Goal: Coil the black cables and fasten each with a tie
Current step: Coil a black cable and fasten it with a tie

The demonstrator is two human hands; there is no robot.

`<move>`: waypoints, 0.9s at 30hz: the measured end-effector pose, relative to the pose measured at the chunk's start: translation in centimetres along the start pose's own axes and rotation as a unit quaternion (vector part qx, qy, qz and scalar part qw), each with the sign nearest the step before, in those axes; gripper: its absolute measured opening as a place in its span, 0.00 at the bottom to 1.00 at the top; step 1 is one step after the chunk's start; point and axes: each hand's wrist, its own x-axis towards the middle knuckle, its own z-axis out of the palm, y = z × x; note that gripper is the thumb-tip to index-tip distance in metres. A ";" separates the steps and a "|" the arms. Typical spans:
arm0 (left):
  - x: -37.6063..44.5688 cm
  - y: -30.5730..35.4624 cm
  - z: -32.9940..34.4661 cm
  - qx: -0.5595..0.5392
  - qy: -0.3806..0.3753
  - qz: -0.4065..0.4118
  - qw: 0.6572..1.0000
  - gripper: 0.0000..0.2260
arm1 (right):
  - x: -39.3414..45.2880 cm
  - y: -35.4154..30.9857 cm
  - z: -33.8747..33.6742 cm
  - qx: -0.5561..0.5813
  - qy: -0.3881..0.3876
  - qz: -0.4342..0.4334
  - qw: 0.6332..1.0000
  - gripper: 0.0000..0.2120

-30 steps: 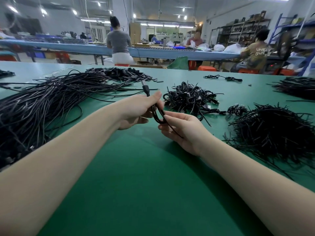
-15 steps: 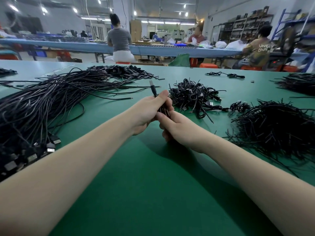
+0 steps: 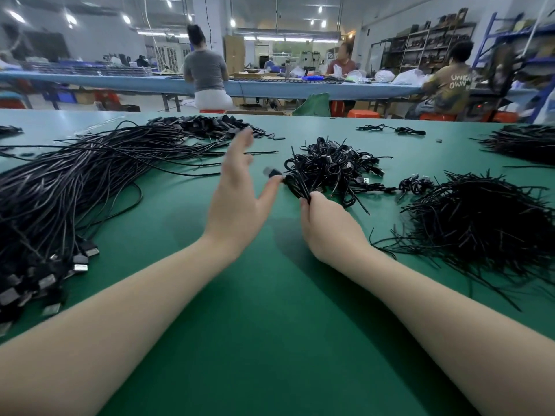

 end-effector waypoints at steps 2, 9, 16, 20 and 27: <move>0.3 -0.8 0.0 0.206 -0.039 0.121 0.970 0.32 | 0.1 0.3 0.0 -0.024 -0.014 -0.014 1.000 0.13; 0.4 -0.6 -0.1 0.370 -0.196 0.265 0.869 0.12 | 0.7 0.9 -2.0 -0.069 -0.102 -0.124 0.985 0.15; -0.5 -0.1 1.2 0.351 -0.195 0.216 0.890 0.13 | 1.8 0.7 -5.8 -0.068 -0.213 -0.124 0.967 0.15; -0.7 -2.1 1.5 0.239 -0.166 -0.005 0.957 0.11 | 2.2 1.3 -10.6 -0.154 -0.145 -0.027 0.977 0.29; -0.3 -2.6 1.3 0.153 -0.121 -0.124 0.973 0.16 | 2.0 2.4 -10.0 -0.325 -0.350 0.095 0.873 0.24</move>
